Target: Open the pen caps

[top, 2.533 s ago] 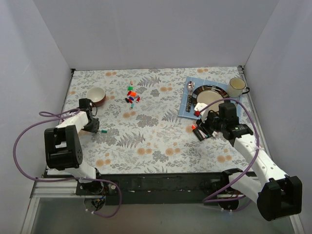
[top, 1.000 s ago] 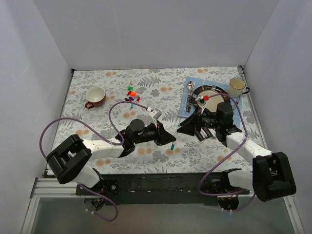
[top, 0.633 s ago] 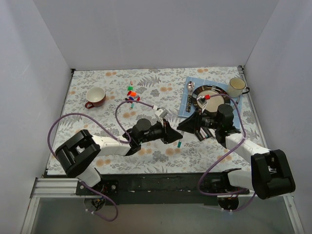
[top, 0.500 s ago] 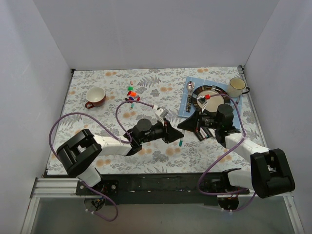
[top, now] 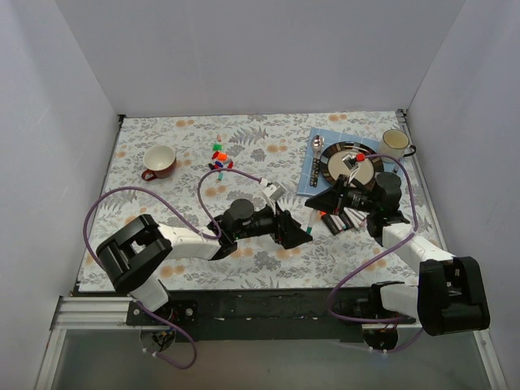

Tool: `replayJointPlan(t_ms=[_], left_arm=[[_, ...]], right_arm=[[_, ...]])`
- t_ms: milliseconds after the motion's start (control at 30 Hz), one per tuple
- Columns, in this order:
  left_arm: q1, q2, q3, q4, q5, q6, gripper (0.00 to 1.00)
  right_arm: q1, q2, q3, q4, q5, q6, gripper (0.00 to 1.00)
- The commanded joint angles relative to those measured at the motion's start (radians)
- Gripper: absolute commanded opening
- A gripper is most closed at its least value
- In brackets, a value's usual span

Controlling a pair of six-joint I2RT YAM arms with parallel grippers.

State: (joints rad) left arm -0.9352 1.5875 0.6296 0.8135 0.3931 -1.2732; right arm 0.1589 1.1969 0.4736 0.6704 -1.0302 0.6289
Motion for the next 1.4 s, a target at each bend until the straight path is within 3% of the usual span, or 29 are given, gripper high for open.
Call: replayJointPlan(t_ms=[0, 133, 367, 467, 833, 1033, 1133, 1367], left_arm=[[0.004, -0.003, 0.001, -0.033, 0.098, 0.038, 0.83], [0.004, 0.035, 0.024, 0.024, 0.142, 0.029, 0.81], [0.004, 0.129, 0.111, 0.061, 0.19, 0.006, 0.56], [0.004, 0.144, 0.117, 0.09, 0.191, -0.009, 0.5], [0.004, 0.144, 0.093, 0.151, 0.191, -0.051, 0.01], [0.009, 0.118, 0.055, 0.17, 0.159, -0.058, 0.0], [0.018, 0.112, 0.042, 0.155, 0.173, -0.06, 0.0], [0.018, 0.115, 0.032, -0.067, 0.305, 0.014, 0.0]], right_arm=[[-0.005, -0.011, 0.013, 0.035, -0.039, 0.002, 0.01], [-0.007, 0.0, 0.01, 0.04, -0.048, 0.008, 0.01], [-0.007, 0.016, 0.005, 0.055, -0.068, 0.023, 0.01], [-0.007, 0.021, 0.003, 0.06, -0.07, 0.028, 0.01], [-0.033, 0.006, -0.029, 0.176, -0.085, 0.078, 0.01], [-0.081, -0.016, -0.078, 0.369, -0.165, 0.112, 0.01], [-0.149, -0.023, -0.076, 0.388, -0.185, 0.115, 0.01], [-0.297, -0.026, -0.082, 0.44, -0.199, 0.192, 0.01]])
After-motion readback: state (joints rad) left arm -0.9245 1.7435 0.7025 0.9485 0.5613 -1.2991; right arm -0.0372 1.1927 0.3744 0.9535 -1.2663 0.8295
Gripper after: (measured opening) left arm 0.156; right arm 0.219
